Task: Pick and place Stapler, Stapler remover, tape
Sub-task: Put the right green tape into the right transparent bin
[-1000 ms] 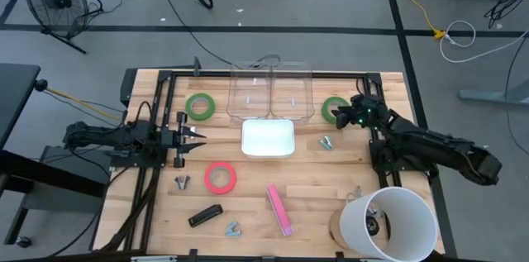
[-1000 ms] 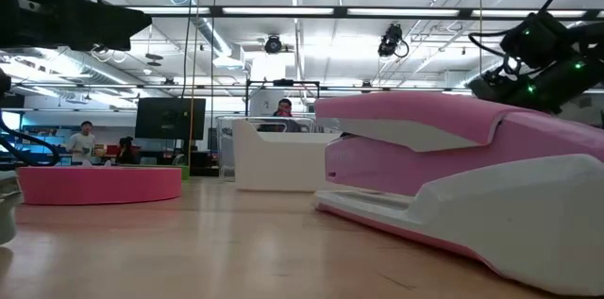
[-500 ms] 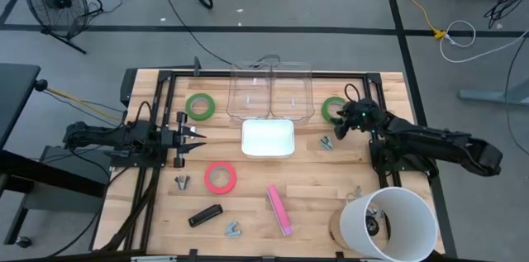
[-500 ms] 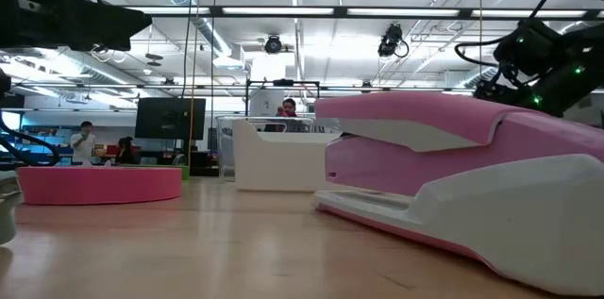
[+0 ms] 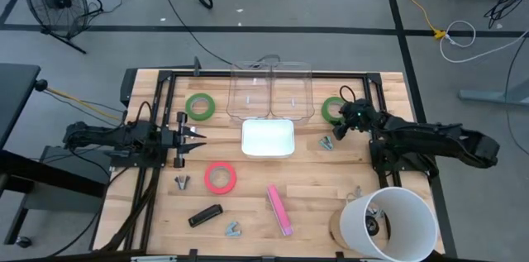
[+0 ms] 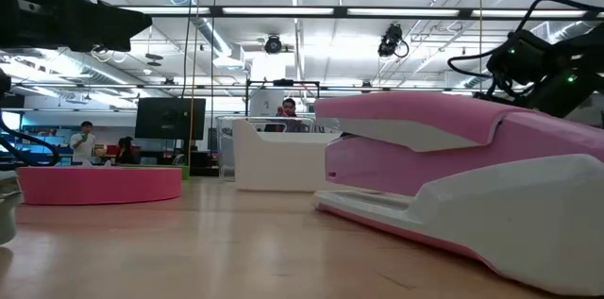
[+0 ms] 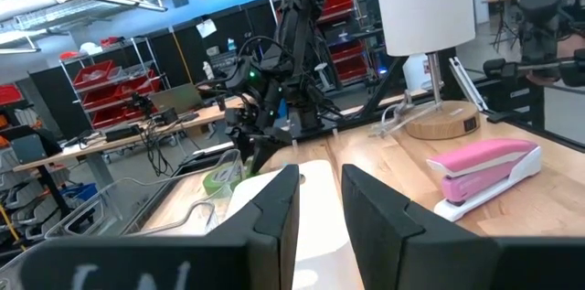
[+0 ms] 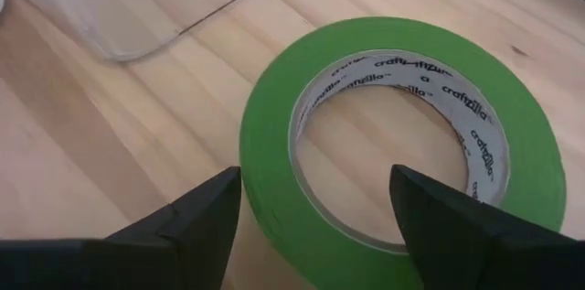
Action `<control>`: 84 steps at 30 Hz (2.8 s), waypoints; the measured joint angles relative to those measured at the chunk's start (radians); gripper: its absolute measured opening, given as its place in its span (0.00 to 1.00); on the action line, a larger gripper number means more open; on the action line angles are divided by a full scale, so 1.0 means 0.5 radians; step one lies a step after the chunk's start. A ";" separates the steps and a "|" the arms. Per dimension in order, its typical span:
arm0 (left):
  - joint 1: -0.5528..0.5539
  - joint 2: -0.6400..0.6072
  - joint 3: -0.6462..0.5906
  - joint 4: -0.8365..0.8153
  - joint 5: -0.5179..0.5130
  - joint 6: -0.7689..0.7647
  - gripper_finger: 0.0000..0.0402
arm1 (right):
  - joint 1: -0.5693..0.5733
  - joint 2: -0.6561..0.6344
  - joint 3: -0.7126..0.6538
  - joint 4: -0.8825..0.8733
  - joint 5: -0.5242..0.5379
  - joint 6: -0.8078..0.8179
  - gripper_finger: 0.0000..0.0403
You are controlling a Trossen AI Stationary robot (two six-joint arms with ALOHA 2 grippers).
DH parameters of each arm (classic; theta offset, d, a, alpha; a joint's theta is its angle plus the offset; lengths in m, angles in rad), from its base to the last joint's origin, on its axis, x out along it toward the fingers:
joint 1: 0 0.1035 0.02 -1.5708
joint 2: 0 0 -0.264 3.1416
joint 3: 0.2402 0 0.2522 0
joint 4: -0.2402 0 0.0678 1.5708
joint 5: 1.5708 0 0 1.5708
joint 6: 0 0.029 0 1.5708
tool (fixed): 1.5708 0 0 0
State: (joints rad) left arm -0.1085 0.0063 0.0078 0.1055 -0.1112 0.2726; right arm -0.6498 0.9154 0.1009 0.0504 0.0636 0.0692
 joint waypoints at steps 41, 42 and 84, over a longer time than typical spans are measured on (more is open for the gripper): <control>-0.001 -0.001 0.000 0.002 -0.001 -0.001 0.22 | 0.025 0.257 0.441 -0.254 -0.127 0.155 0.15; -0.001 -0.001 0.000 0.002 -0.002 0.000 0.22 | 0.025 0.255 0.506 -0.327 -0.114 0.145 0.15; 0.000 0.000 0.000 -0.001 -0.092 -0.001 0.22 | 0.344 1.406 1.931 -0.417 -0.123 -0.098 0.15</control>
State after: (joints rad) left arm -0.1087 0.0062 0.0078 0.1051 -0.1570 0.2722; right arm -0.4779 1.6185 1.0664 -0.1581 0.0018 0.0201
